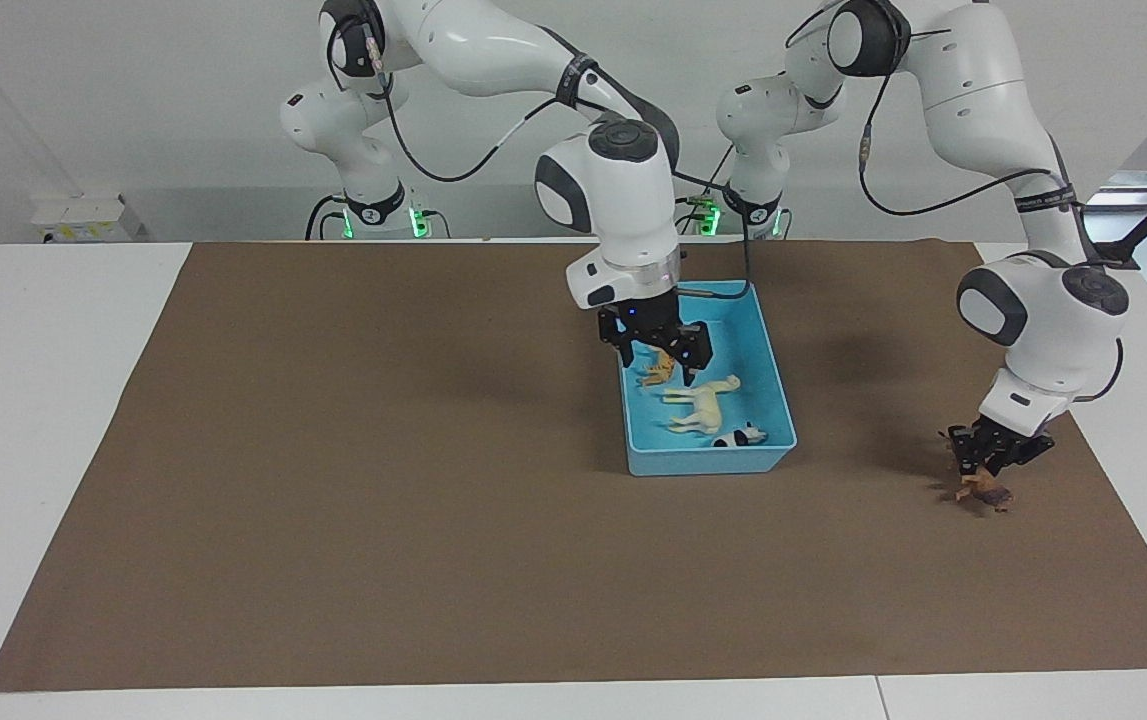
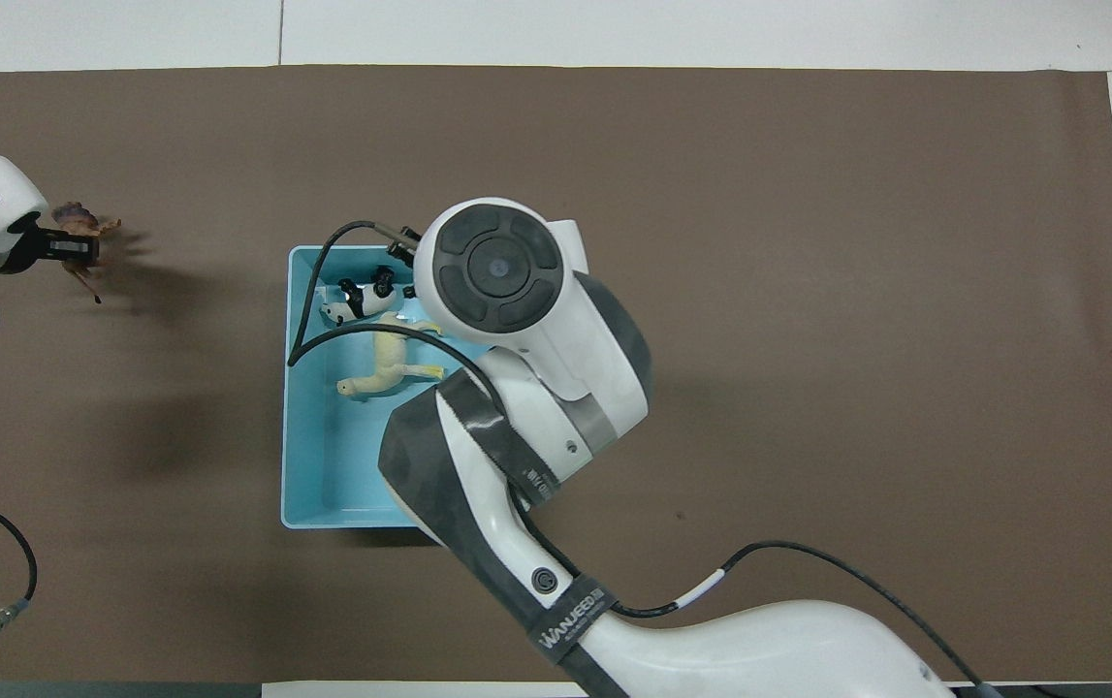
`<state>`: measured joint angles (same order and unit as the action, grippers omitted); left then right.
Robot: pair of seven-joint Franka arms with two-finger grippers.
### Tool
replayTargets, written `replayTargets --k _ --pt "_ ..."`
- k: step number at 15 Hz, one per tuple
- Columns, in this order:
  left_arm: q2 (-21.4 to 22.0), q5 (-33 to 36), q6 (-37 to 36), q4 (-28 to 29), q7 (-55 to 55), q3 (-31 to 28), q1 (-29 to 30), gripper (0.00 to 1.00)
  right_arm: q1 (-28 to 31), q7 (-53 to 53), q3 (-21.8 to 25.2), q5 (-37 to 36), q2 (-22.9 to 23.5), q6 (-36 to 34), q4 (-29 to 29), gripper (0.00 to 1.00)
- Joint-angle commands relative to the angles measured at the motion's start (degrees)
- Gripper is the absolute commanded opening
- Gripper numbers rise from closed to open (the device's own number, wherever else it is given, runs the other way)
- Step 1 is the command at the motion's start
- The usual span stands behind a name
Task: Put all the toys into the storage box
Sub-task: 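Lower the brown horse into the box with the left gripper while the right gripper withdraws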
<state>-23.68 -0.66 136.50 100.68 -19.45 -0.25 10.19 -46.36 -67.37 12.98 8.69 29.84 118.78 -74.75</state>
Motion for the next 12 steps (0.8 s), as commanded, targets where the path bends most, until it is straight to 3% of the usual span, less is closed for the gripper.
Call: replayTargets --k 1,3,6,10,11,12 --pt "5.8 0.2 -12.4 -4.0 9.5 0.0 -4.0 0.00 5.8 8.1 0.5 -1.0 -3.7 -4.4 -1.4 1.00" --pt "9.2 0.2 -19.8 -6.0 19.0 0.0 -9.5 0.00 12.2 15.7 0.4 -1.0 -5.7 -8.1 -1.5 1.00" --pt "13.0 0.3 -25.2 -6.4 33.5 0.1 -18.0 0.00 23.2 24.5 0.1 0.0 -8.3 -12.8 -1.6 1.00" --pt "15.2 0.4 -26.3 -3.8 49.7 0.2 -29.0 0.00 30.1 29.2 0.2 -0.1 -8.8 -13.5 -1.9 1.00" --pt "16.2 0.4 -26.0 -1.8 49.9 0.3 -30.2 0.37 31.8 30.4 0.2 -0.1 -8.8 -13.5 -2.1 1.00" --pt "17.0 0.4 -25.2 0.0 49.8 0.3 -30.8 0.99 33.8 33.2 0.2 -0.1 -8.8 -13.8 -2.1 1.00"
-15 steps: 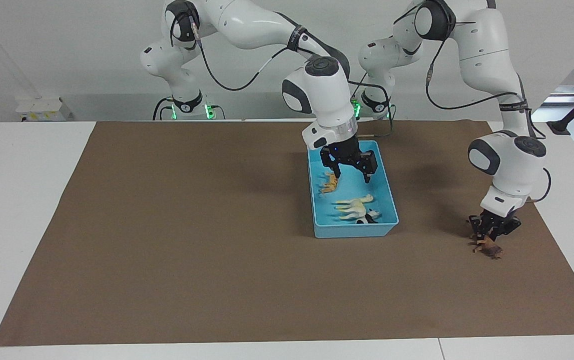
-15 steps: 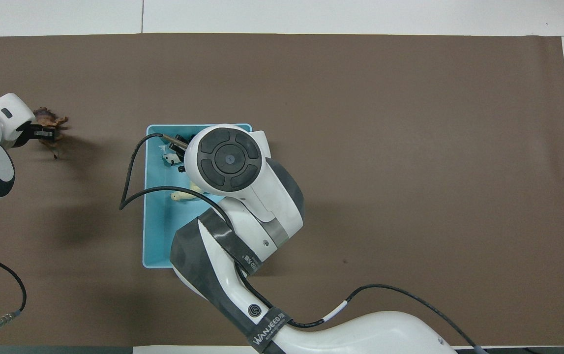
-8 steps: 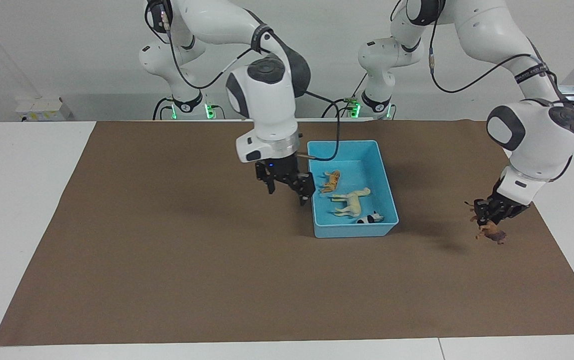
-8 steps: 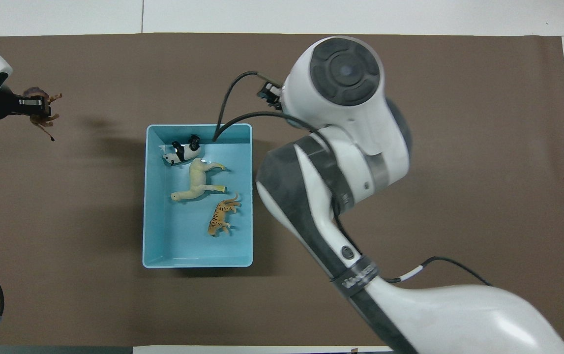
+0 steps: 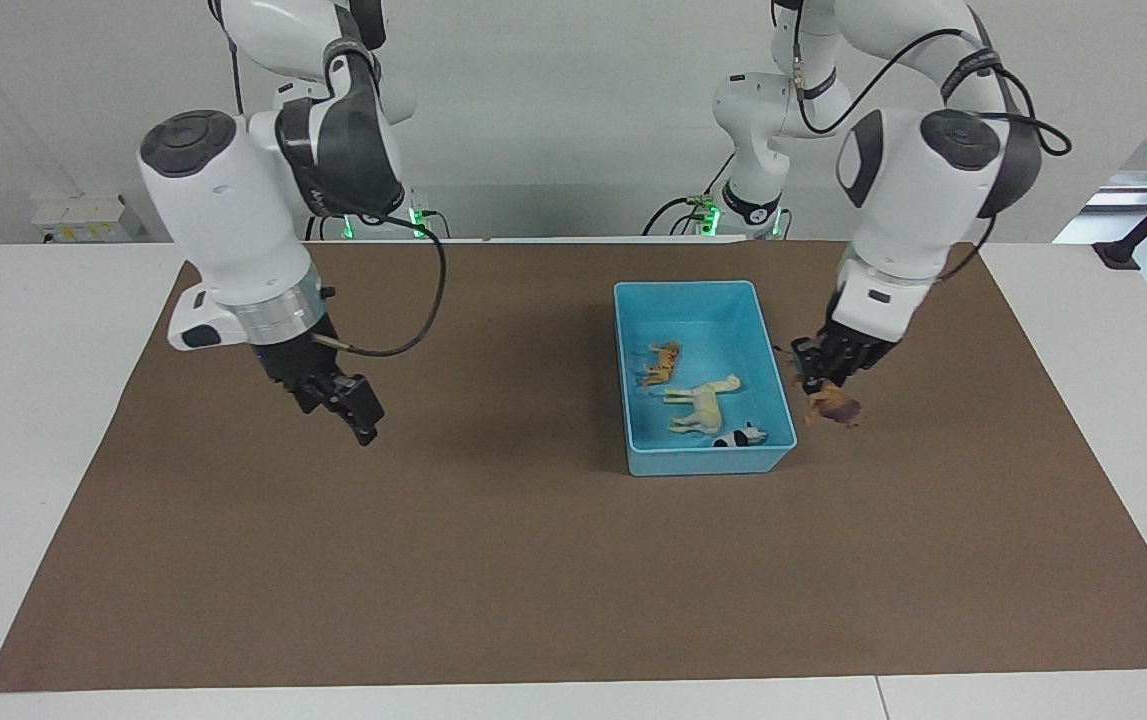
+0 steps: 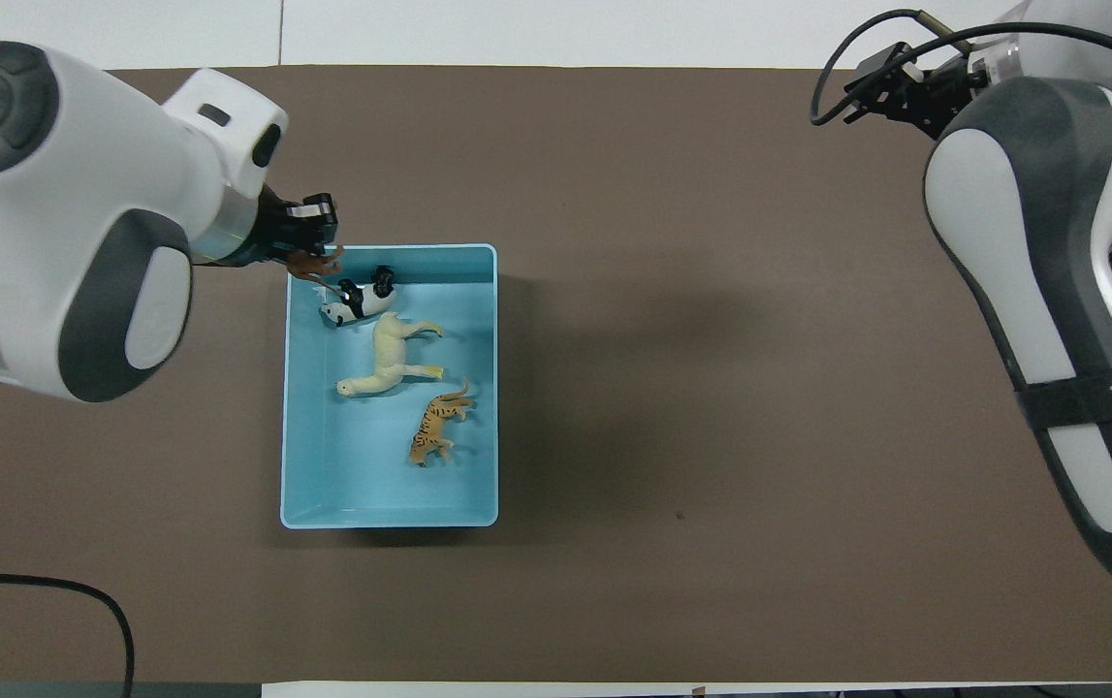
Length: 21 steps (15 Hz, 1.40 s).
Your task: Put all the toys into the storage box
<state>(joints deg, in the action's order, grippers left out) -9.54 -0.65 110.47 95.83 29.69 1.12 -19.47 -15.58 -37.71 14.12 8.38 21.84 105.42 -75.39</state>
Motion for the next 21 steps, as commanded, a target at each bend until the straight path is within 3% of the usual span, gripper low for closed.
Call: replayTargets --k 1,8,10,15,19,21 --pt "3.1 0.4 0.9 5.2 0.6 -0.9 -1.1 1.00 5.3 7.0 -0.9 0.1 -0.9 -1.8 -1.6 1.00" --pt "3.4 0.5 0.4 3.9 -1.1 -1.7 1.0 1.00 18.0 50.4 -0.7 -0.6 -4.3 -8.8 -1.5 1.00" --pt "3.7 0.5 0.0 3.1 -8.0 -1.6 5.8 1.00 18.1 51.0 -0.7 -1.2 -7.4 -12.9 -1.5 1.00" --pt "9.7 0.5 -6.1 3.2 -29.6 -1.6 17.3 1.00 17.4 50.8 -0.7 -2.3 -16.8 -22.9 -2.5 1.00" --pt "14.5 0.5 -16.6 3.9 -30.3 -1.6 20.8 1.00 17.2 50.8 -1.3 -5.5 -24.1 -30.3 -8.4 1.00" --pt "14.9 0.5 -17.2 3.8 -30.0 -1.5 20.1 1.00 17.2 51.2 -1.5 -6.9 -26.7 -30.0 -13.2 1.00"
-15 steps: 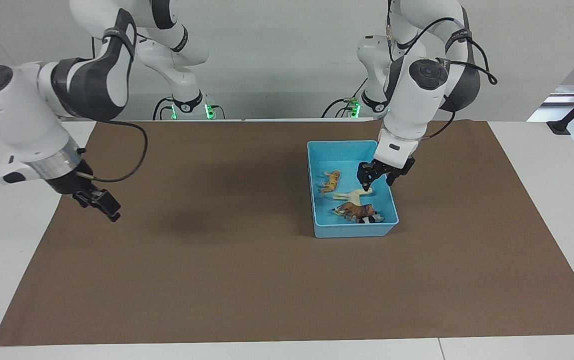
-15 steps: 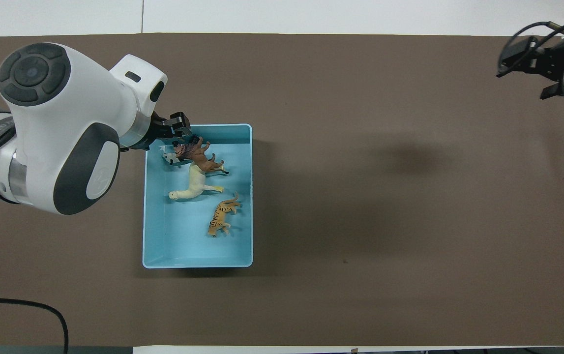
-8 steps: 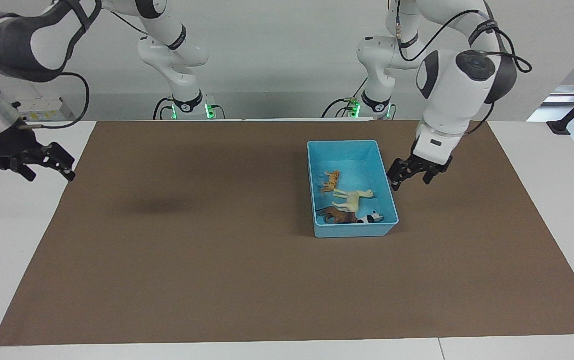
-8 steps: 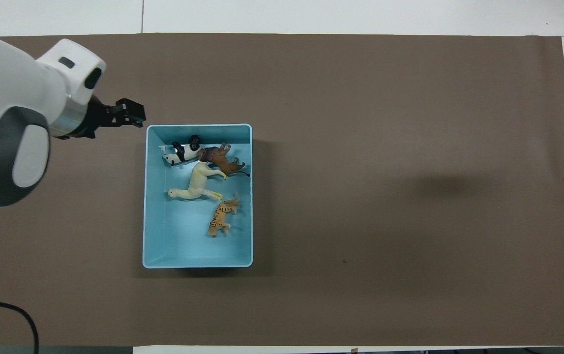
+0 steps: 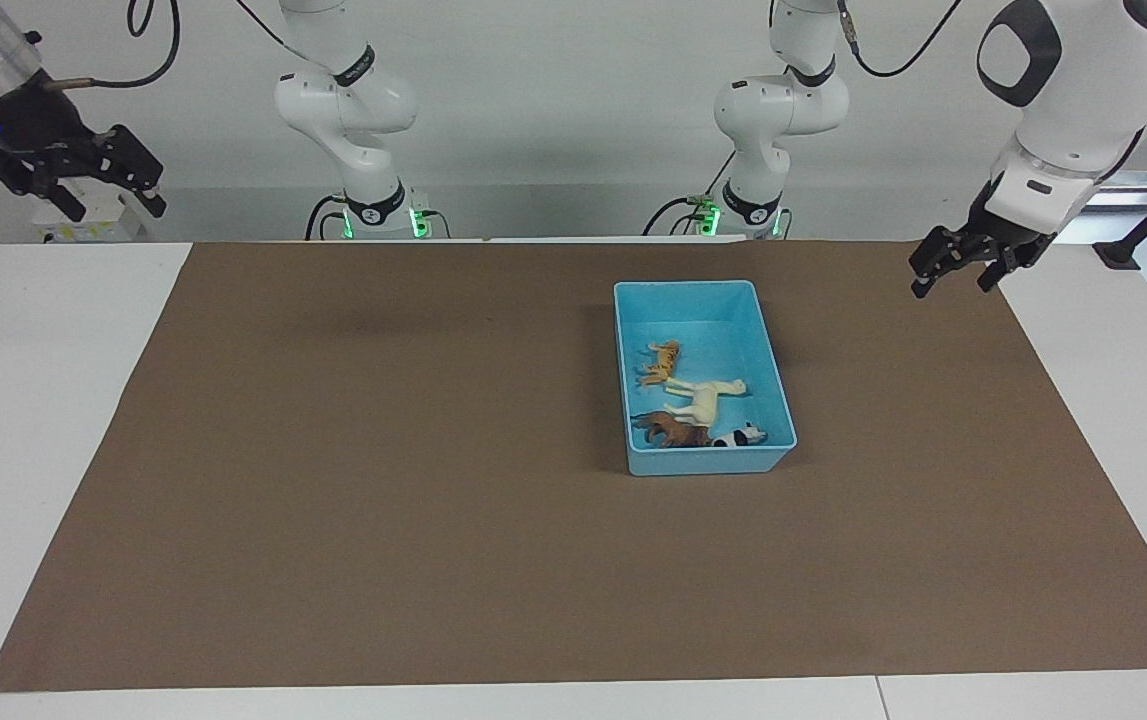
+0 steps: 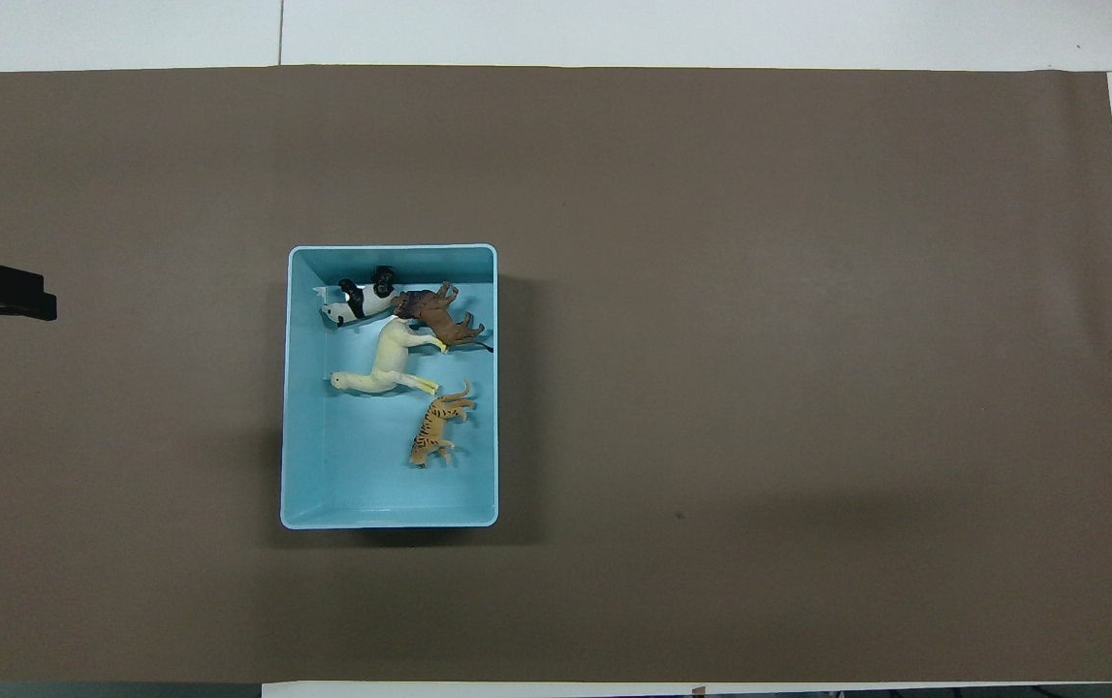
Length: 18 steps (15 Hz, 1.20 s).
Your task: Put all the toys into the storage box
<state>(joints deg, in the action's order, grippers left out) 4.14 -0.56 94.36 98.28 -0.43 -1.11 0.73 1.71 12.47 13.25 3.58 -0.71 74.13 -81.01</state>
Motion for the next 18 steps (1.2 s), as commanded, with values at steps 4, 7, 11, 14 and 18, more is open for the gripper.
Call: replayTargets --k 4,7,11,14,18 --pt "-1.3 0.5 -4.2 -2.6 -0.4 1.0 0.1 1.00 -0.1 2.1 -3.1 -7.7 -5.7 10.0 -11.9 1.00" --pt "-4.2 0.6 -6.9 -6.7 -0.4 1.2 0.1 1.00 0.3 2.2 -3.8 -8.6 -4.7 9.7 -9.7 1.00" --pt "-5.9 0.6 -7.9 -8.9 -0.4 1.2 0.1 1.00 0.7 2.2 -4.2 -8.6 -4.7 9.9 -9.3 1.00" --pt "-4.8 0.4 -6.6 -6.5 -0.8 0.8 -1.3 1.00 0.8 2.2 -4.3 -7.7 -4.8 8.9 -9.4 1.00" --pt "-4.1 0.4 -7.1 -5.0 -0.9 1.0 -1.4 1.00 0.8 1.9 -4.3 -7.3 -6.2 6.6 -9.8 1.00"
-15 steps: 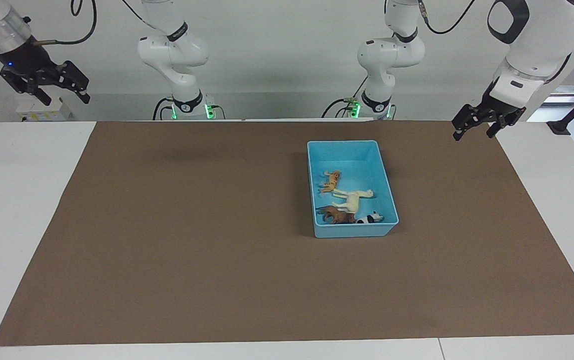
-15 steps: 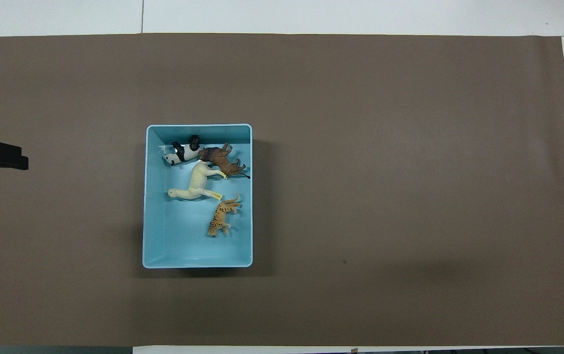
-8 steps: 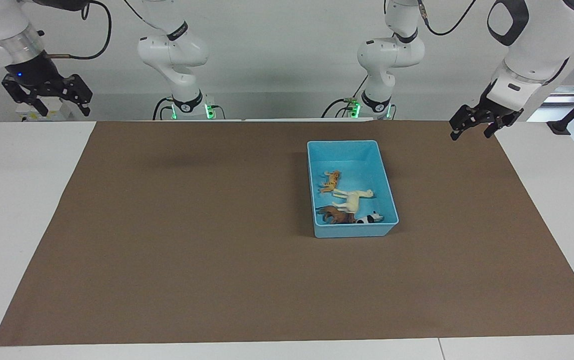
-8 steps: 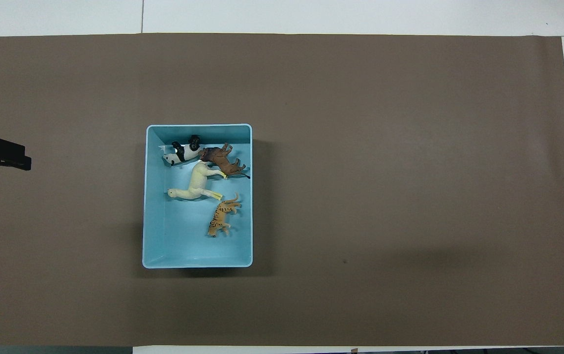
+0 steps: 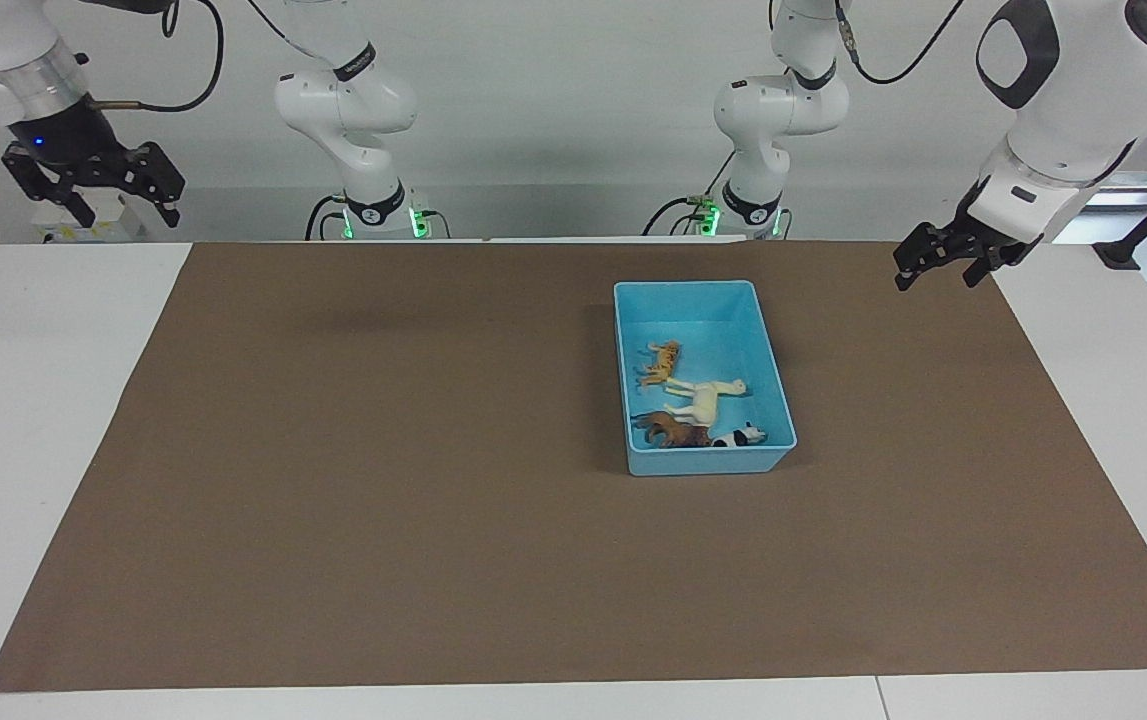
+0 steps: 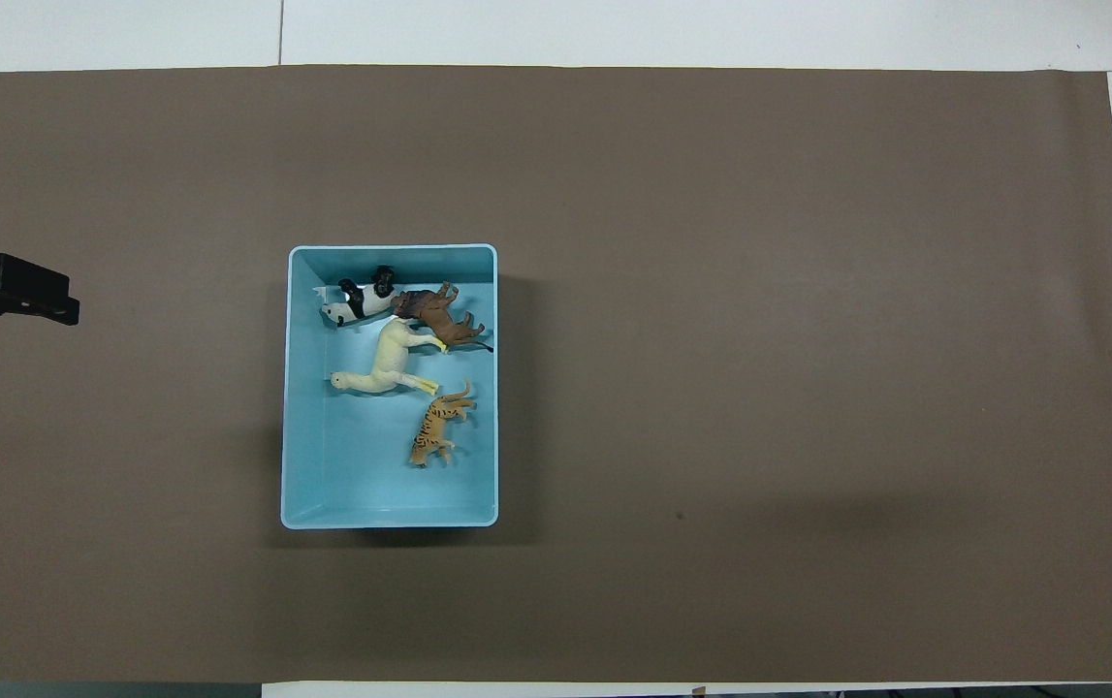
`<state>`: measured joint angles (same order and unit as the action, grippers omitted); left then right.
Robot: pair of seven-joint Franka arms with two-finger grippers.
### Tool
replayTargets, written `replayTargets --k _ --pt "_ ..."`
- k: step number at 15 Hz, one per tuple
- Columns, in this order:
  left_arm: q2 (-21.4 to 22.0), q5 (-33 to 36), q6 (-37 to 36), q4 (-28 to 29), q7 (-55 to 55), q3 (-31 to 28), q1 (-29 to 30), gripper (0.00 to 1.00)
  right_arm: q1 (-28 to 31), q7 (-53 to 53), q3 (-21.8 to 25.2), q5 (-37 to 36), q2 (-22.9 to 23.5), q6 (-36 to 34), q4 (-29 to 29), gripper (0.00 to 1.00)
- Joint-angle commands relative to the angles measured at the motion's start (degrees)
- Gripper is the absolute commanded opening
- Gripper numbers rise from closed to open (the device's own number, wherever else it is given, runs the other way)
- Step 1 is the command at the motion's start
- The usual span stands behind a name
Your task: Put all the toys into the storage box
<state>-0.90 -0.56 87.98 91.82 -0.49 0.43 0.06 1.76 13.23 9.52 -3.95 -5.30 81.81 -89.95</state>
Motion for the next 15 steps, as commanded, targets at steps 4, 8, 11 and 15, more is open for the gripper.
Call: replayTargets --k 4,8,11,15 --pt "2.1 0.4 2.4 4.2 -0.8 -0.3 -0.8 1.00 0.7 1.0 -0.6 0.3 -2.6 -1.2 -1.1 1.00" --pt "2.0 0.3 2.3 3.9 -0.7 -0.3 -0.9 1.00 0.5 0.9 -0.6 0.3 -4.3 -1.7 -2.8 1.00" --pt "2.0 -0.4 1.5 3.6 -0.8 -0.2 -0.9 1.00 0.3 0.9 -0.6 0.3 -4.3 -1.6 -2.9 1.00" --pt "1.8 -1.8 2.4 3.5 -0.7 -0.3 -0.9 1.00 0.1 0.9 -0.6 0.3 -4.3 -1.7 -2.9 1.00"
